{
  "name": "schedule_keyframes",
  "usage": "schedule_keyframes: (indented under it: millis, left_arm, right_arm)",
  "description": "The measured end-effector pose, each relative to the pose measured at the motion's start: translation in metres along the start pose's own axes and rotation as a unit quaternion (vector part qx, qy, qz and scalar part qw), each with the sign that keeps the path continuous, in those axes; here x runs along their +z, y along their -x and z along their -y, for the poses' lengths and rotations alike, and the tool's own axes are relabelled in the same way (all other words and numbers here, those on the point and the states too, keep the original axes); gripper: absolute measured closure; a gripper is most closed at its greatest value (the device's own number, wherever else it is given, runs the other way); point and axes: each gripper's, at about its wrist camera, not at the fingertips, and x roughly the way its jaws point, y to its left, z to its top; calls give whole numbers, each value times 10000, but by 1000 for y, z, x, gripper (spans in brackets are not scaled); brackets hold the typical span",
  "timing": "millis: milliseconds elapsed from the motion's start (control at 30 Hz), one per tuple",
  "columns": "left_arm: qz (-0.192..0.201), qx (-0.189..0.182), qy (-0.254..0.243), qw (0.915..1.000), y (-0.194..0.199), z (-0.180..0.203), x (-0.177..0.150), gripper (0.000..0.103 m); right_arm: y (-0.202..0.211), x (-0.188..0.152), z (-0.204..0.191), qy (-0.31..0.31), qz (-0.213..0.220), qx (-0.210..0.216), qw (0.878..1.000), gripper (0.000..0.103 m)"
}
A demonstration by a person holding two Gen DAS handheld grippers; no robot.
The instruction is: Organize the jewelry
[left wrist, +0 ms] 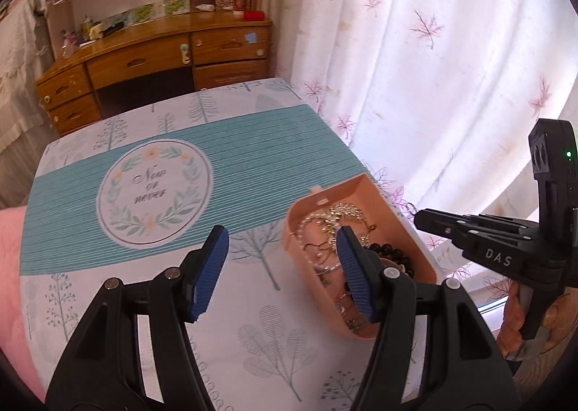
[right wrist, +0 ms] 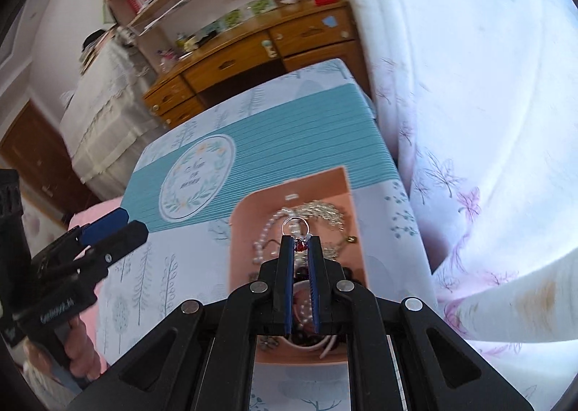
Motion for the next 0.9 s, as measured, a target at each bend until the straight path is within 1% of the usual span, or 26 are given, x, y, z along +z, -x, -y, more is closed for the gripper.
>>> schedule_keyframes:
  millis: [167,333,467,633,767,833,900]
  left_arm:
    - [-146,-116,-138,9997,-16,20,4,43]
    - [-389,-278,-103,9988,-31,23,1,43]
    - [-538,-325,7,9980,-36,19,-5,42]
    - [-685,-233,80,9973,-36,13,-14,42]
    - [-768,-87,124,9969,-29,7,-26,42]
    - [-745,74,147,9971,-23,3,-31,42]
    - [-687,357,195,9968,-15,0,-37,42]
  right_arm:
    - [-15,1,3,-109,-136,-201,9996,96]
    - [-32,0,8,-399,-372,-64,9985,94]
    - [-36,-4,6,-404,-401,-32,9984,91]
    - [-32,-8,2,-388,-365,13,9986,91]
    - [-23,-15,-8,-173,-342,-93,9992,91]
    - [-19,-20,-14,-129,-369,-50,9992,91]
    - [-15,-28,-21,-64,-398,-47,9992,91]
